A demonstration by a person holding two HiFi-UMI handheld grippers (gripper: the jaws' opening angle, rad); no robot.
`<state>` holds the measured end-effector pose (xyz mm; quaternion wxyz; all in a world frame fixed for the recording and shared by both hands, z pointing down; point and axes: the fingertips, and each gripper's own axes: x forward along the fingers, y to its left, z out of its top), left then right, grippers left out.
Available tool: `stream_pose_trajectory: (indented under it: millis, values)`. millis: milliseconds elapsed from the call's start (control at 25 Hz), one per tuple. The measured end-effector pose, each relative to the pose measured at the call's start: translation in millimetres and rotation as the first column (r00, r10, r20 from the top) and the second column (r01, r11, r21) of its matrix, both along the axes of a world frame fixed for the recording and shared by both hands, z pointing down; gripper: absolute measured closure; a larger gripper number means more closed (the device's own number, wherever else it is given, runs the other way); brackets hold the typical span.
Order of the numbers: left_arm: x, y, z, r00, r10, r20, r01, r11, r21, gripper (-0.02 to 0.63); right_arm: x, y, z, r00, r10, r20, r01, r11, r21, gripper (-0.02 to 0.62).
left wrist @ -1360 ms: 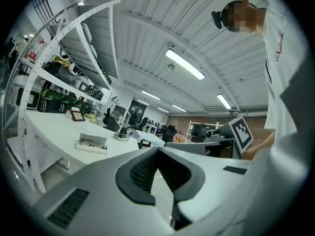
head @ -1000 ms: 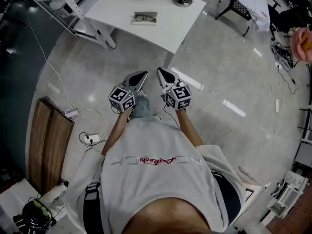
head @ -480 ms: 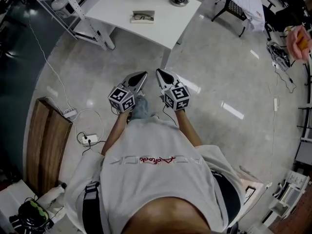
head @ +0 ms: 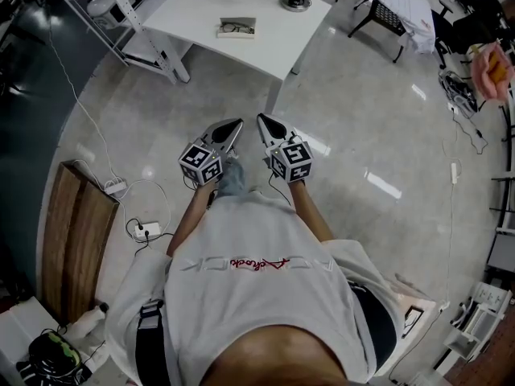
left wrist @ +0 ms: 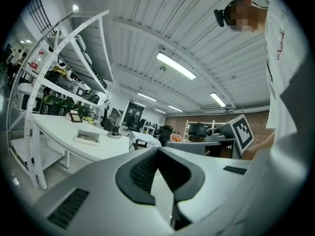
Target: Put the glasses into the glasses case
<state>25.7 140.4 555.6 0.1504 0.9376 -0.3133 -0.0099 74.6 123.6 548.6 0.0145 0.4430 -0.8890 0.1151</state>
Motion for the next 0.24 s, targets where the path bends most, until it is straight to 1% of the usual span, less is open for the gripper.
stream_pose_trajectory:
  millis: [160,240]
  values:
    - [0.8,7.1,3.3,1.000,-0.006,-0.014,0.006,1.000,-0.008,0.598,3.4,7.1,2.8,1.000,0.002,-0.004,-0.002,1.000,-0.002,0.592]
    - [0.8,11.1,4.8,1.000,-0.006,-0.008,0.006,1.000,-0.005,0.598,4.3,10.6,3.7,1.000,0.004,-0.004,-0.004,1.000,-0.001,0.592]
